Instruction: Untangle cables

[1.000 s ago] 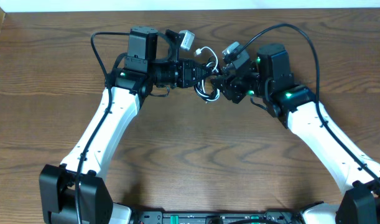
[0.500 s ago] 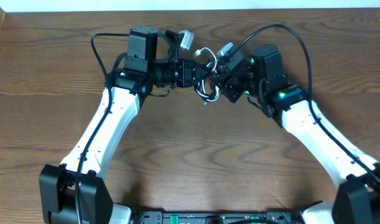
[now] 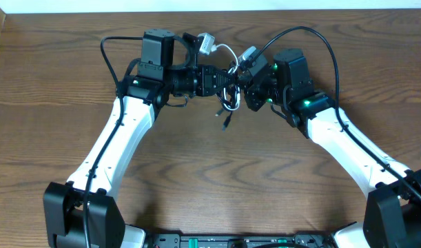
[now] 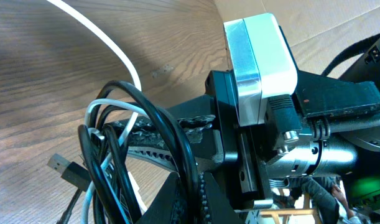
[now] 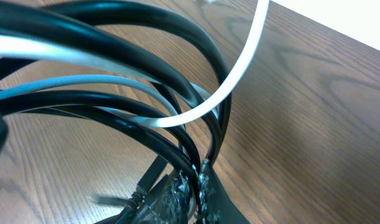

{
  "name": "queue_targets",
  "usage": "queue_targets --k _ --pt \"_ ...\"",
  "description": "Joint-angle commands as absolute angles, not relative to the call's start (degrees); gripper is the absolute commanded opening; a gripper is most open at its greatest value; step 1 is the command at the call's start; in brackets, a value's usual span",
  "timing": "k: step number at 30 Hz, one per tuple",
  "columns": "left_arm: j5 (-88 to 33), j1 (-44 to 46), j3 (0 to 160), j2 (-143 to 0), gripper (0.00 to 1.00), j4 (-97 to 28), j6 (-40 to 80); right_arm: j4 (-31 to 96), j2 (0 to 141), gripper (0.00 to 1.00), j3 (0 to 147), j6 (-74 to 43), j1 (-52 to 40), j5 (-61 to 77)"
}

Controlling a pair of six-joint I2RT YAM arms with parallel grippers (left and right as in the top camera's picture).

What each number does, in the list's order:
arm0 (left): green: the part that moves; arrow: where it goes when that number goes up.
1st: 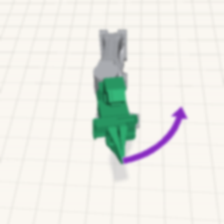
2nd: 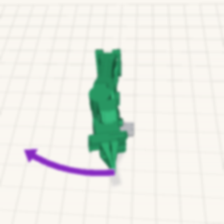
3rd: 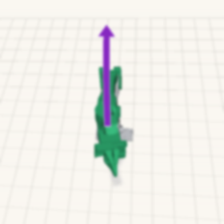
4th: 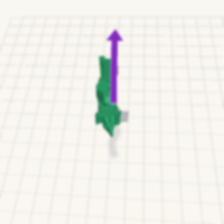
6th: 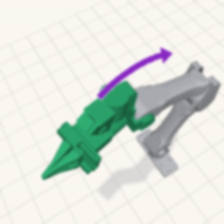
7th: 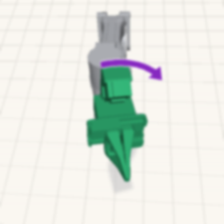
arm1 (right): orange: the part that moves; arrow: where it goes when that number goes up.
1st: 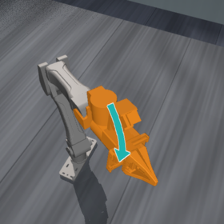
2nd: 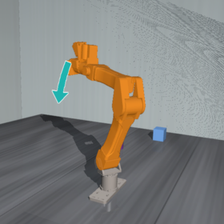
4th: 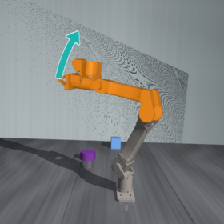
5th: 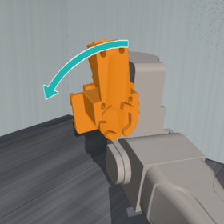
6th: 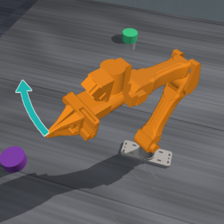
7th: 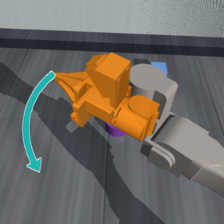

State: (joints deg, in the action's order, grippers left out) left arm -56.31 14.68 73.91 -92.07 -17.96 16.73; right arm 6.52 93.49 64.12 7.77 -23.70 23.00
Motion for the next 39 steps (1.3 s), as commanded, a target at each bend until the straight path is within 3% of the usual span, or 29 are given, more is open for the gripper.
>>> queue_targets --k 1,16,23,29,36,39 --pt "-55.64 14.59 73.58 -90.67 0.08 -17.69 16.80 6.26 92.27 0.01 65.14 4.89 -23.53 22.57" --pt "-52.31 14.59 73.56 -90.67 0.08 -17.91 16.62 13.93 83.53 0.01 65.14 -10.81 -14.68 22.46" --pt "-50.26 14.59 73.49 -90.67 0.08 -17.91 16.60 23.57 82.83 0.01 65.14 -19.70 -10.48 12.95" --pt "-50.28 14.59 73.49 -90.67 0.08 -17.91 16.60 27.24 82.83 0.01 65.14 -19.92 -7.97 9.82" --pt "-49.67 14.59 73.49 -90.67 0.08 -17.87 17.04 23.09 82.83 0.01 65.14 -15.11 -8.64 23.24" --pt "-44.71 14.59 73.49 -90.67 0.08 -17.87 23.09 22.48 82.83 0.05 65.14 -15.14 -9.78 23.75"
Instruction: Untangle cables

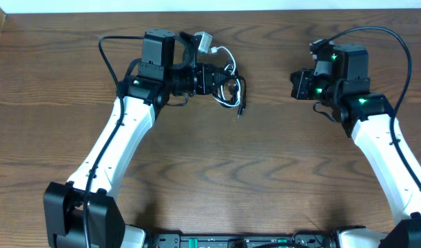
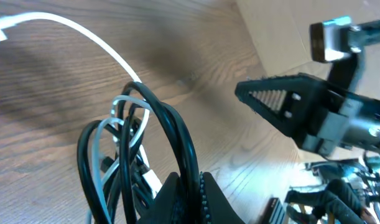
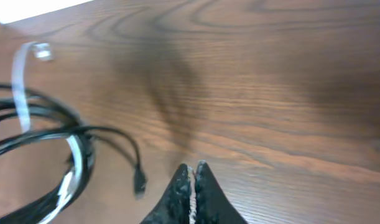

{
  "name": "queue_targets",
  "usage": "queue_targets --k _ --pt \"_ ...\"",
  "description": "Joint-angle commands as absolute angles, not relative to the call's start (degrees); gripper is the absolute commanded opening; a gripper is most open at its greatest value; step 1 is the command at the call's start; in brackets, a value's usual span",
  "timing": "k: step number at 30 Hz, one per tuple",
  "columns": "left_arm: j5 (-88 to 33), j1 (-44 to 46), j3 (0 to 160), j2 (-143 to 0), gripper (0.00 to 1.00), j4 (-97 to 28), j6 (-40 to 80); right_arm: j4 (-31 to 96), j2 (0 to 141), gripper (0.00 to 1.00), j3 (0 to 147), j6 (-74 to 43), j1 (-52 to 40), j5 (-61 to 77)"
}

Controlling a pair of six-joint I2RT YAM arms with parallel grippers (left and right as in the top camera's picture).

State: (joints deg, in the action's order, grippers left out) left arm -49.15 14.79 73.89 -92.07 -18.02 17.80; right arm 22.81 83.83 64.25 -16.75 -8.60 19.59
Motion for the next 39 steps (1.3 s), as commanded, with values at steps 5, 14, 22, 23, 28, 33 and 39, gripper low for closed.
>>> queue_targets --k 5,14,22,23,28,33,39 --pt "-35.42 14.59 73.49 -90.67 0.08 -17.85 38.57 22.52 82.83 0.08 65.14 -15.11 -11.64 23.49" --pt "-27.62 16.51 73.47 -90.67 0.07 -20.53 81.10 22.90 82.83 0.09 65.14 -15.20 -11.75 23.81" --pt "-17.65 20.01 73.47 -90.67 0.08 -20.23 98.78 20.93 82.83 0.15 65.14 -16.38 -11.92 35.24" --pt "-17.10 20.18 73.47 -90.67 0.08 -20.25 100.07 20.29 82.83 0.15 65.14 -17.26 -12.14 36.14" --pt "-16.82 20.23 73.47 -90.67 0.07 -20.27 105.60 16.49 83.00 0.25 65.14 -23.42 -15.14 36.36" --pt "-16.82 20.23 73.47 -90.67 0.07 -20.45 105.97 13.06 84.53 0.36 65.14 -27.14 -19.05 32.82" --pt "-16.78 20.23 73.43 -90.67 0.08 -20.97 104.22 8.75 87.81 0.43 65.14 -38.65 -21.87 29.95"
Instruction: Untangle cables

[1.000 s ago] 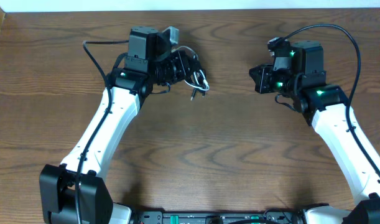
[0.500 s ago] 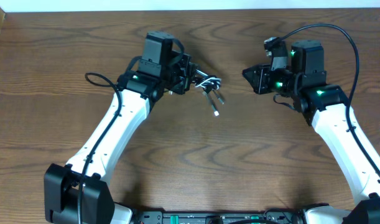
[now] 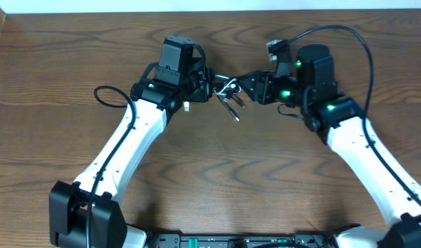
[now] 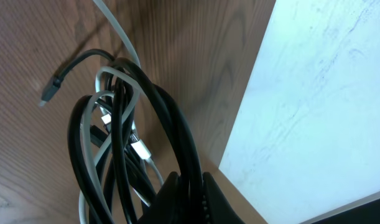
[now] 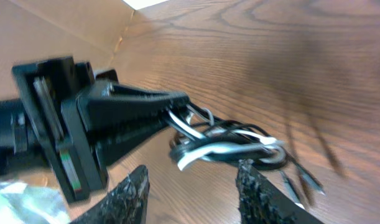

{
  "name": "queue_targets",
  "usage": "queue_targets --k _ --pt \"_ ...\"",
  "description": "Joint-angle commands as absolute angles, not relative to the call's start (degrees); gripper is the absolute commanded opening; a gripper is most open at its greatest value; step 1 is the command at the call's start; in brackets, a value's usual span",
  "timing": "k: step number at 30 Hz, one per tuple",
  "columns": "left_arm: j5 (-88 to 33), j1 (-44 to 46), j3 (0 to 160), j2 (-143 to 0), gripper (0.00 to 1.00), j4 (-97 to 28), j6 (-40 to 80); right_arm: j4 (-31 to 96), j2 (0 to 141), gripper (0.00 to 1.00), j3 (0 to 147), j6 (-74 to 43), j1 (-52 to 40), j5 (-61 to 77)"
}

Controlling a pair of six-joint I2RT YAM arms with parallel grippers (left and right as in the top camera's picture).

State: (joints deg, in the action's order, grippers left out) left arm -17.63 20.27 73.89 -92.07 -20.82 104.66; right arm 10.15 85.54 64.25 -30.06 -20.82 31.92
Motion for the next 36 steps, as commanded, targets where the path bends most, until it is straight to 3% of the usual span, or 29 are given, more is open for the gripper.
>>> queue_targets --k 1,13,36 --pt "-16.62 20.23 73.41 -90.67 0.07 -20.95 103.72 8.12 88.33 0.42 65.14 -40.40 -22.20 29.95" --pt "-9.76 20.23 73.38 -90.70 0.08 -20.84 84.09 6.02 91.26 0.37 65.14 -46.92 -23.35 29.69" --pt "-9.56 21.85 73.38 -90.87 0.08 -20.40 81.43 3.64 92.29 0.30 65.14 -49.76 -25.76 27.92"
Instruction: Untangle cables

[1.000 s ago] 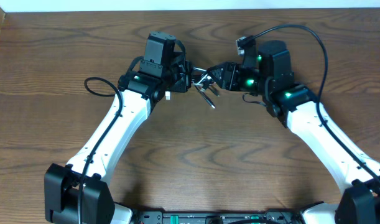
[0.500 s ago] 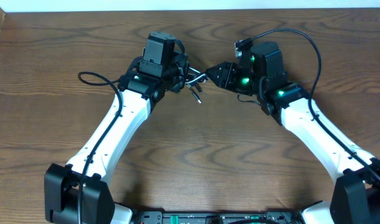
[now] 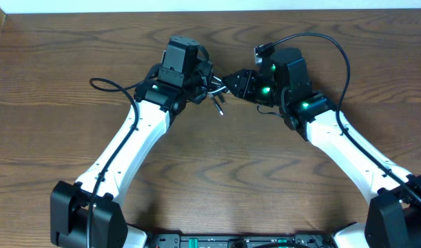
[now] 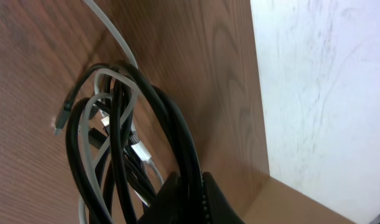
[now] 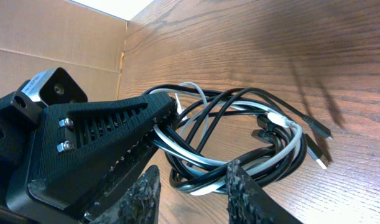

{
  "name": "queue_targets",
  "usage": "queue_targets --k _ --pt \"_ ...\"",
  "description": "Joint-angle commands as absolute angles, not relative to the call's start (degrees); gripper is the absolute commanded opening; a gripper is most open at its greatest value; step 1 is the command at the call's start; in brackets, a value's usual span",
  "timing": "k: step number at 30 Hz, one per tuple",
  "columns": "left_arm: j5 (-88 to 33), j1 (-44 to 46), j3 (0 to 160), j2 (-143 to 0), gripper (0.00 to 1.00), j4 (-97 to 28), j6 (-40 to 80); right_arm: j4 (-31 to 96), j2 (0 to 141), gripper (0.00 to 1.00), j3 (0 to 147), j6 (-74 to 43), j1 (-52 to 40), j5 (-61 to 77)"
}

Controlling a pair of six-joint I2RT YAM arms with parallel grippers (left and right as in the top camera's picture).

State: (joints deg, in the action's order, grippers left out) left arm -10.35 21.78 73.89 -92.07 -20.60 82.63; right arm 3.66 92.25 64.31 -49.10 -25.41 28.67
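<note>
The tangle of black, white and grey cables [image 3: 213, 94] hangs at the far middle of the table, with USB plugs sticking out toward the front. My left gripper [image 3: 204, 83] is shut on its black loops, and the left wrist view shows the cable bundle [image 4: 118, 137] running into the closed left gripper [image 4: 188, 179]. My right gripper [image 3: 232, 80] faces it from the right and is open. In the right wrist view the right gripper [image 5: 194, 173] has the cable bundle's [image 5: 239, 134] lowest loops between its spread fingers [image 5: 153, 186].
The brown wooden table [image 3: 210, 179] ends at a white wall [image 3: 210, 5] just behind the arms. A cardboard box stands at the far left corner. Each arm's own black lead loops out beside it: left lead [image 3: 110, 84], right lead [image 3: 337, 48].
My right gripper, still open, has moved left and now has its fingers on either side of the bundle's lower loops. The left gripper holds the bundle and has shifted slightly left.
At first both grippers met at the bundle at the far middle. Then my right gripper was shut and empty far to the right, with the bundle in the left. Then it was back near the bundle, open. Now its fingers straddle the loops.
</note>
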Motion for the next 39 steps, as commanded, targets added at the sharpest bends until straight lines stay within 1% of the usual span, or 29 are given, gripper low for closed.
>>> queue_targets --k 1,12,28,30,33,39 --pt "-9.56 21.85 73.38 -90.94 0.07 -20.43 81.43 3.64 92.31 0.29 65.14 -49.74 -25.78 27.92" --pt "-9.54 23.20 73.38 -90.98 0.07 -20.47 81.43 3.40 96.25 0.22 65.14 -51.70 -26.94 29.12" --pt "-9.54 23.22 73.38 -90.98 0.07 -20.45 81.43 3.22 97.56 0.19 65.14 -51.90 -27.22 29.26" --pt "-9.54 23.22 73.38 -90.98 0.07 -20.45 81.43 3.29 98.08 0.17 65.14 -51.88 -27.42 29.28" --pt "-9.54 23.22 73.38 -90.98 0.08 -20.47 81.43 3.66 98.59 0.01 65.14 -51.83 -27.53 29.82" --pt "-7.38 23.22 73.38 -90.98 0.08 -20.49 79.88 6.61 98.59 0.01 65.14 -47.20 -26.87 30.11"
